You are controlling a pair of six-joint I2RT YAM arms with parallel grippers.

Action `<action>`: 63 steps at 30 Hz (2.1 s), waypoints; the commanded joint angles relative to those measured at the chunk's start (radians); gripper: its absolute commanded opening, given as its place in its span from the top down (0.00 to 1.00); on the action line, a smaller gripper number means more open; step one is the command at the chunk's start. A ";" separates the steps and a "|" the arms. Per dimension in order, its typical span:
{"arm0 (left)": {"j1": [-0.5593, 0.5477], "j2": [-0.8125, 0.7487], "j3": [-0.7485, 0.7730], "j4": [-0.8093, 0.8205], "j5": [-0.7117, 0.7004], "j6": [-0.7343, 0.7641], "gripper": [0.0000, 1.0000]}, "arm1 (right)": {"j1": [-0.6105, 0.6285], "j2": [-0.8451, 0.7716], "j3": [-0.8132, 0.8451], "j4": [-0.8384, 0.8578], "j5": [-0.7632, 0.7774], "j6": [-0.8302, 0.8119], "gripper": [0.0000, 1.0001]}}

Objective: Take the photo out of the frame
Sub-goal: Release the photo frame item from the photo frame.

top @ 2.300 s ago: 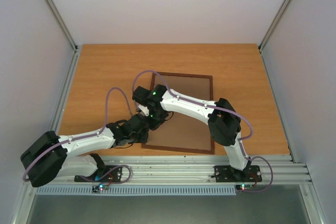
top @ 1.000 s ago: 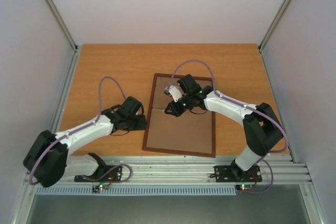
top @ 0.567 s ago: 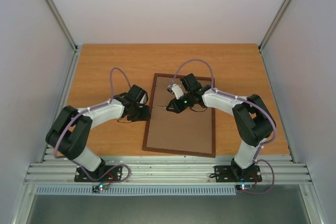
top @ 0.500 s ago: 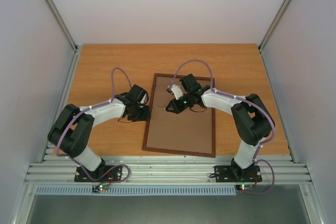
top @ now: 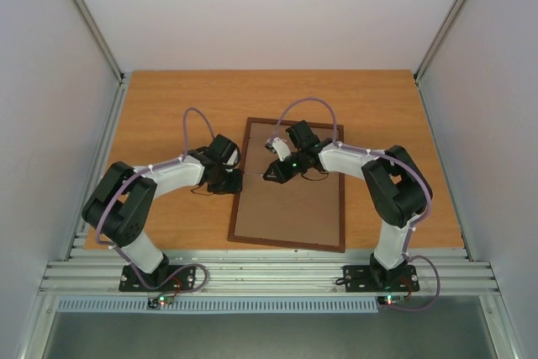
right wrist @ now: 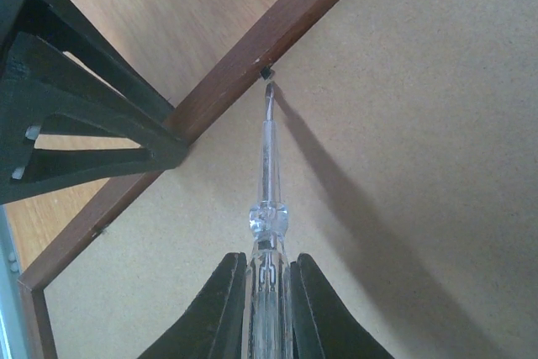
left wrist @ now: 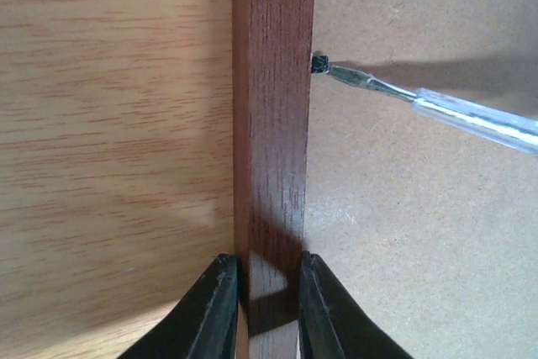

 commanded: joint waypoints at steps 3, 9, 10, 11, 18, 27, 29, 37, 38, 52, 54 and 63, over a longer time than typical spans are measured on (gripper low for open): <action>0.003 0.021 0.004 0.028 0.020 0.009 0.82 | -0.006 0.040 -0.001 0.033 -0.021 -0.009 0.99; 0.003 0.021 0.001 0.030 0.029 0.011 0.85 | -0.006 0.063 0.009 0.037 -0.021 -0.010 0.99; 0.004 0.022 0.000 0.032 0.031 0.012 0.85 | -0.006 0.069 0.011 0.038 -0.025 -0.010 0.99; 0.004 0.023 -0.001 0.033 0.033 0.012 0.85 | -0.006 0.075 0.016 0.038 -0.029 -0.010 0.99; -0.001 0.037 -0.008 0.038 0.055 0.028 0.91 | -0.006 0.097 0.055 0.061 -0.052 -0.008 0.99; -0.062 0.034 -0.014 0.038 0.058 0.050 0.98 | 0.026 0.072 0.191 -0.026 -0.064 -0.023 0.99; -0.084 0.028 -0.021 0.044 0.052 0.053 0.98 | 0.038 0.065 0.223 -0.060 -0.058 -0.022 0.99; -0.171 -0.005 -0.074 0.077 0.056 0.022 0.98 | 0.099 0.040 0.337 -0.187 -0.012 0.030 0.99; -0.178 -0.012 -0.082 0.080 0.056 0.018 0.98 | 0.108 0.039 0.352 -0.204 -0.002 0.037 0.99; -0.252 -0.079 -0.178 0.144 0.056 -0.041 0.98 | 0.272 0.081 0.638 -0.386 0.144 0.097 0.99; -0.257 -0.088 -0.192 0.158 0.056 -0.048 0.98 | 0.283 0.090 0.654 -0.381 0.152 0.118 0.99; -0.265 -0.124 -0.257 0.224 0.064 -0.092 0.98 | 0.324 0.126 0.730 -0.397 0.188 0.168 0.99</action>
